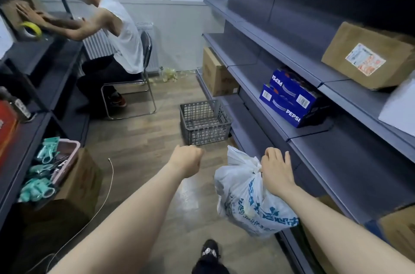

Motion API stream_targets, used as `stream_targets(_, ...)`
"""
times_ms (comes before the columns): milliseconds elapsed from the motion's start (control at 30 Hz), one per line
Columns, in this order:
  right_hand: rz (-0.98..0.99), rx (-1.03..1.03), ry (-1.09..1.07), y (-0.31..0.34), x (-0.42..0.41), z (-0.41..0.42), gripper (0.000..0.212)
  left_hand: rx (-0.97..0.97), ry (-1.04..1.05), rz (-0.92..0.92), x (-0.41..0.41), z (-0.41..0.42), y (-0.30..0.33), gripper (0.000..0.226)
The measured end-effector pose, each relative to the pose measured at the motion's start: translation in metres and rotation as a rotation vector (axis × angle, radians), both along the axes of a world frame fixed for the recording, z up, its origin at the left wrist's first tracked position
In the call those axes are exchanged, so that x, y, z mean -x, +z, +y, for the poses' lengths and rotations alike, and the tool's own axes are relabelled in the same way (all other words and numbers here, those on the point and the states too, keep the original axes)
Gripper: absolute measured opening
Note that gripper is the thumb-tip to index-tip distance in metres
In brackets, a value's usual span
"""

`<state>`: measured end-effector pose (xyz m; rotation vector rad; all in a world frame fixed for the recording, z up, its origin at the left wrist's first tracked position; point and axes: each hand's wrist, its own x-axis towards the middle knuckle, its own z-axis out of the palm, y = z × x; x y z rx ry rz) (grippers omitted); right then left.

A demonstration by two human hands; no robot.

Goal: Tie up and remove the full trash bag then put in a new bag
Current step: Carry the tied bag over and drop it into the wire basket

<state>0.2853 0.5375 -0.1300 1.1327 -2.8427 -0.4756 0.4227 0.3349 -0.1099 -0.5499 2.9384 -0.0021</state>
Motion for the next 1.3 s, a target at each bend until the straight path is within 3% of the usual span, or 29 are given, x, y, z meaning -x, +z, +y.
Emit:
stream_targets(533, -0.071, -0.078, 0.093, -0.018, 0.212, -0.210, 0.035, 0.020, 0.088, -0.021, 0.197, -0.206, 0.000, 0.024)
stream_targets(833, -0.060, -0.088, -0.017, -0.040, 0.329, -0.348, 0.033, -0.005, 0.023, -0.054, 0.319, -0.359, -0.020, 0.023)
stream_targets(1067, -0.195, -0.095, -0.165, -0.044, 0.405, -0.438, 0.036, -0.016, -0.058, -0.102, 0.427, -0.466, -0.021, 0.022)
stream_targets(1167, -0.296, -0.089, -0.211, -0.048, 0.441, -0.473, 0.029, -0.031, -0.091, -0.140, 0.478, -0.497, -0.032, 0.024)
stream_targets(1267, -0.369, -0.075, -0.218, -0.059, 0.480, -0.510, 0.005, -0.038, -0.121, -0.156, 0.531, -0.528, -0.055, 0.024)
stream_targets(1300, -0.387, -0.073, -0.228, -0.065, 0.494, -0.521, 0.008, -0.048, -0.127, -0.157, 0.548, -0.538, -0.063, 0.024)
